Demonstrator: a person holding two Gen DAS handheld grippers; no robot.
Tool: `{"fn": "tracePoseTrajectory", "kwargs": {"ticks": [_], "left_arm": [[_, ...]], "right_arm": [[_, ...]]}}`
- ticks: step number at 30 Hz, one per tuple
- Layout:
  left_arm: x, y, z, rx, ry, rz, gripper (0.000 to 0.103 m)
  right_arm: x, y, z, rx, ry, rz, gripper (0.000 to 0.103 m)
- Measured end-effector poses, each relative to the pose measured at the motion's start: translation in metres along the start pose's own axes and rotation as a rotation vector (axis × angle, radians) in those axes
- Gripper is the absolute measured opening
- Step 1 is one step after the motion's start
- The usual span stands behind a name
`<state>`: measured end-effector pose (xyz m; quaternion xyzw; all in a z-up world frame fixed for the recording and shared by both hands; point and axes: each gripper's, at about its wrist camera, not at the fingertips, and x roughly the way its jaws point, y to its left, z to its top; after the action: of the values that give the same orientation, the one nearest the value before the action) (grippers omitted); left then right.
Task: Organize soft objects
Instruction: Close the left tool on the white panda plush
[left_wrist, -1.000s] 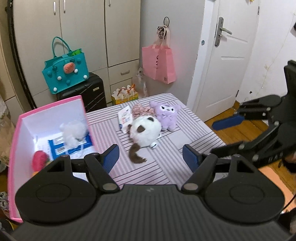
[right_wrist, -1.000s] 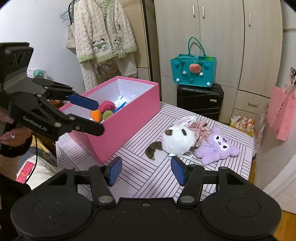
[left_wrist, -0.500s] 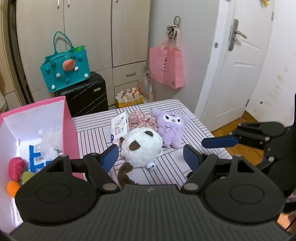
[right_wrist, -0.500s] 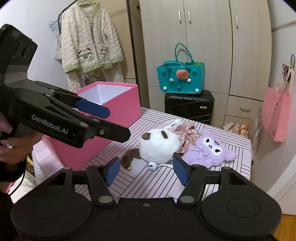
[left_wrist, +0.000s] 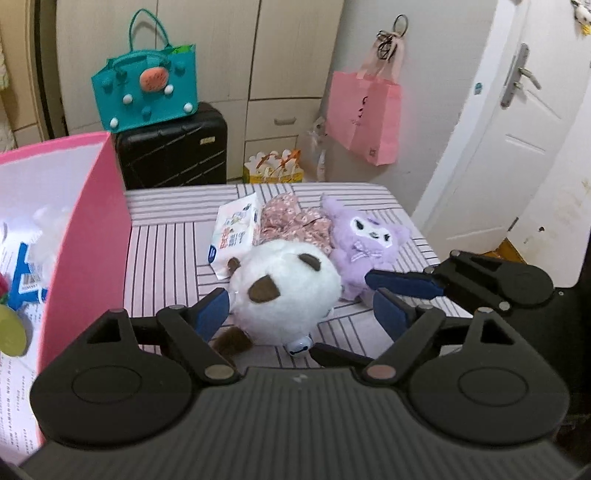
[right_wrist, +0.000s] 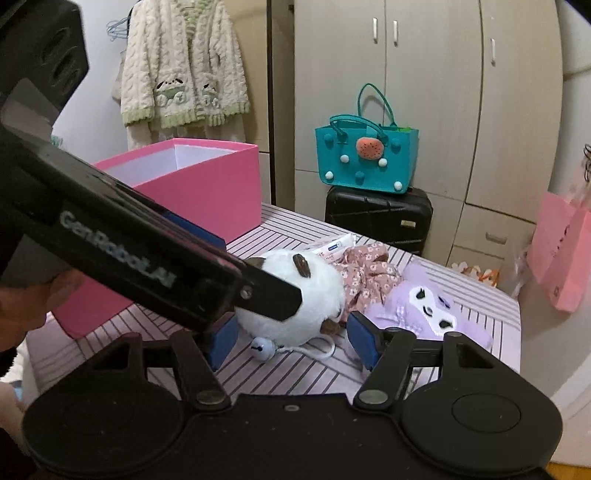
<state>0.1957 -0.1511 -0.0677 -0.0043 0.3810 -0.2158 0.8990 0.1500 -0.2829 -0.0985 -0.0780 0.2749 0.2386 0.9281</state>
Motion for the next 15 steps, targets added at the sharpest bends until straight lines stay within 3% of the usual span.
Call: {"fn": "tracePoseTrajectory", "kwargs": {"ticks": [4, 15], "left_arm": [[0.011, 0.006, -0.002, -0.038, 0.011, 0.007, 0.085], [0.030, 0.018, -0.005, -0.136, 0.025, -0.005, 0.085]], "right_arm": [[0.009, -0.001, -0.001, -0.007, -0.007, -0.004, 0.084], [0.031, -0.002, -0.001, -0.057, -0.029, -0.002, 0.086]]}}
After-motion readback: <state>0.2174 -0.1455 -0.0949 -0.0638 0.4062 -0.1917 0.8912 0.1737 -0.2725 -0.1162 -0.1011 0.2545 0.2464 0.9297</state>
